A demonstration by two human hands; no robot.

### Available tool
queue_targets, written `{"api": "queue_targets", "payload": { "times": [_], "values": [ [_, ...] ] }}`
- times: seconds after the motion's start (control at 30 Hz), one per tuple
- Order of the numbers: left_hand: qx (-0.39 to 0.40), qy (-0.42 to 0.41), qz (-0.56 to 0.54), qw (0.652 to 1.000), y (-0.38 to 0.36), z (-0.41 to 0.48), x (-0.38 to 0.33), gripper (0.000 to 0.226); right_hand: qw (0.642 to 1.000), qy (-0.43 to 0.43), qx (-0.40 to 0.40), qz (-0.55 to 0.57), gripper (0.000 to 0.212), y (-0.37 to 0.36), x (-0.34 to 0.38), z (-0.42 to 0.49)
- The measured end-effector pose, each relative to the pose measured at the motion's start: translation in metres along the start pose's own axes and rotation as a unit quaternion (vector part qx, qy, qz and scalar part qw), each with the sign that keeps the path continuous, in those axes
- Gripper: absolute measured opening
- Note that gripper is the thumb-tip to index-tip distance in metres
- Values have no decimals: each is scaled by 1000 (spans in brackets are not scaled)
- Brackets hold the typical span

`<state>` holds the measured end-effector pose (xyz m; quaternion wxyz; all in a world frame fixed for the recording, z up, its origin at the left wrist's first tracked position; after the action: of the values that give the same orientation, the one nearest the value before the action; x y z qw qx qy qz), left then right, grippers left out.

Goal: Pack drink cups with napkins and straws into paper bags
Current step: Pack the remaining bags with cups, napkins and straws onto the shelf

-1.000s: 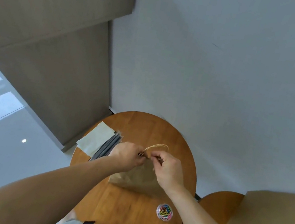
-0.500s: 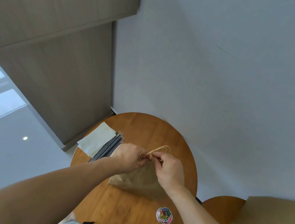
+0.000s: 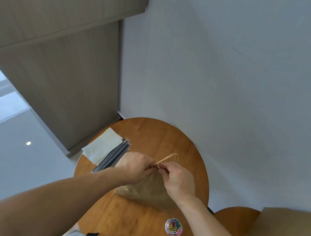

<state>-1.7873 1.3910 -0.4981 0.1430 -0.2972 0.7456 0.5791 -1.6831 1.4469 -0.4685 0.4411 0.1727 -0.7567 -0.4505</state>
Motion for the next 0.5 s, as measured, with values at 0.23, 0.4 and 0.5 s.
{"api": "queue_targets", "payload": {
  "times": [0.23,0.4,0.5],
  "values": [
    [13,16,19,1000,-6,2,3,23,999,-13,30,-22,21,-9,-5,-1],
    [26,17,28,999,-11,2,3,24,997,-25,63,-39,21,-12,-7,2],
    [13,14,36,999,-10,1,2,23,994,-28,86,-56,22,-13,-6,7]
  ]
}}
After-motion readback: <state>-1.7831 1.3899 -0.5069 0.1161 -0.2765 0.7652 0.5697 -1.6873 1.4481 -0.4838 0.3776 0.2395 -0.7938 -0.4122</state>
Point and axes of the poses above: each hand's wrist, its own z-axis towards the middle knuckle, its own y-axis out of the back of the hand, x = y × z, the point moved 10 cm from there along z, towards the middle knuckle, and after that the axes turned 12 degrees about x, right-handed, at the moved point
